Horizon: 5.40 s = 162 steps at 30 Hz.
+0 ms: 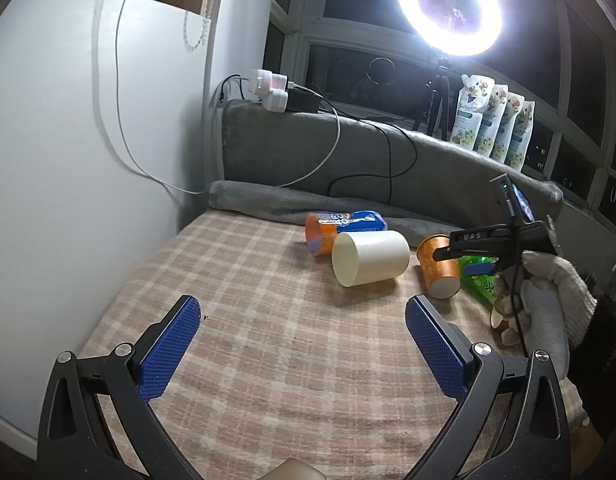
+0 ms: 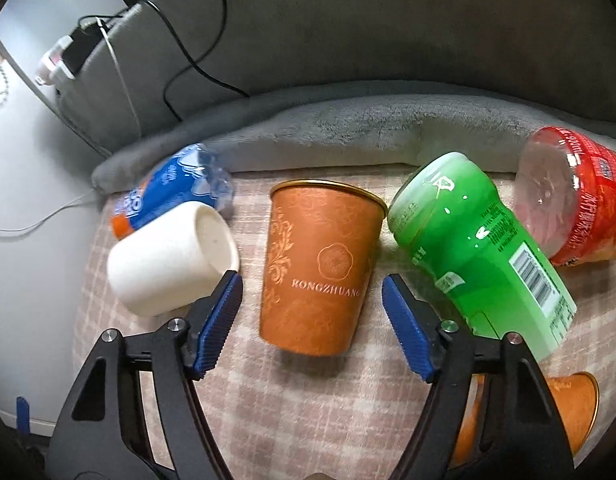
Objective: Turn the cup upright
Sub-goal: 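Reach the right gripper to the upside-down orange cup and close on it, then lift the orange cup with the right gripper toward the left gripper, then close the left gripper on the orange cup while the right gripper opens and releases it, then rotate the orange cup in the left gripper so its rim faces up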
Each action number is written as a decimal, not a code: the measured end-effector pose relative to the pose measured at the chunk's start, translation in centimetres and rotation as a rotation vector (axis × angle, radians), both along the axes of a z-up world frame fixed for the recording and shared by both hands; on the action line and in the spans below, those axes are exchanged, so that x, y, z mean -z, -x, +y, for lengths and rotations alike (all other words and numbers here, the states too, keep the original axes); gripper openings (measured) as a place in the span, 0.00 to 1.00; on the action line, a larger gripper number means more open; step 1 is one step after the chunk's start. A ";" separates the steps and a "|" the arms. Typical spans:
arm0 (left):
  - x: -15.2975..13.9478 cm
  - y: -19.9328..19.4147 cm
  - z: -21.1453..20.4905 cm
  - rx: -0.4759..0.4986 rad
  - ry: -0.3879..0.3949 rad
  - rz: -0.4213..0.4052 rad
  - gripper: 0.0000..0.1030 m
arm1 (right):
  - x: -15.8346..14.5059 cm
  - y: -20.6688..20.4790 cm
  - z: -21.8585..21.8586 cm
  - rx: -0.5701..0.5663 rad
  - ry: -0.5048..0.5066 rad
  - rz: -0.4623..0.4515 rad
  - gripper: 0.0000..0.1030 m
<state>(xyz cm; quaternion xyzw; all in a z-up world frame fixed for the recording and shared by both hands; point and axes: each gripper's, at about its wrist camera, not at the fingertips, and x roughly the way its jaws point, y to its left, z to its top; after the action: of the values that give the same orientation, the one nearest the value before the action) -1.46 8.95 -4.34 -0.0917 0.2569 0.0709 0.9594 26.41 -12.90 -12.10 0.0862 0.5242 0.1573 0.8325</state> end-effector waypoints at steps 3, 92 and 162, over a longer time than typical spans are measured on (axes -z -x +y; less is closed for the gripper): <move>0.1 -0.1 0.1 0.001 0.001 0.002 0.99 | 0.7 -0.7 0.2 0.002 0.008 0.026 0.74; 8.8 -14.9 -10.2 0.530 0.475 0.598 0.86 | -5.5 22.1 -15.8 0.215 -0.052 -0.281 0.79; 5.1 -9.8 -16.2 0.531 -0.014 0.273 0.66 | -4.6 22.4 -16.5 0.240 -0.042 -0.271 0.79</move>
<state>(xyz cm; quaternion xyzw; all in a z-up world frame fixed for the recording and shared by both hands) 8.31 -7.29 -9.41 -0.0040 0.3979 -0.1691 0.9017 3.97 -29.43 -7.47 0.1434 0.3896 0.0777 0.9064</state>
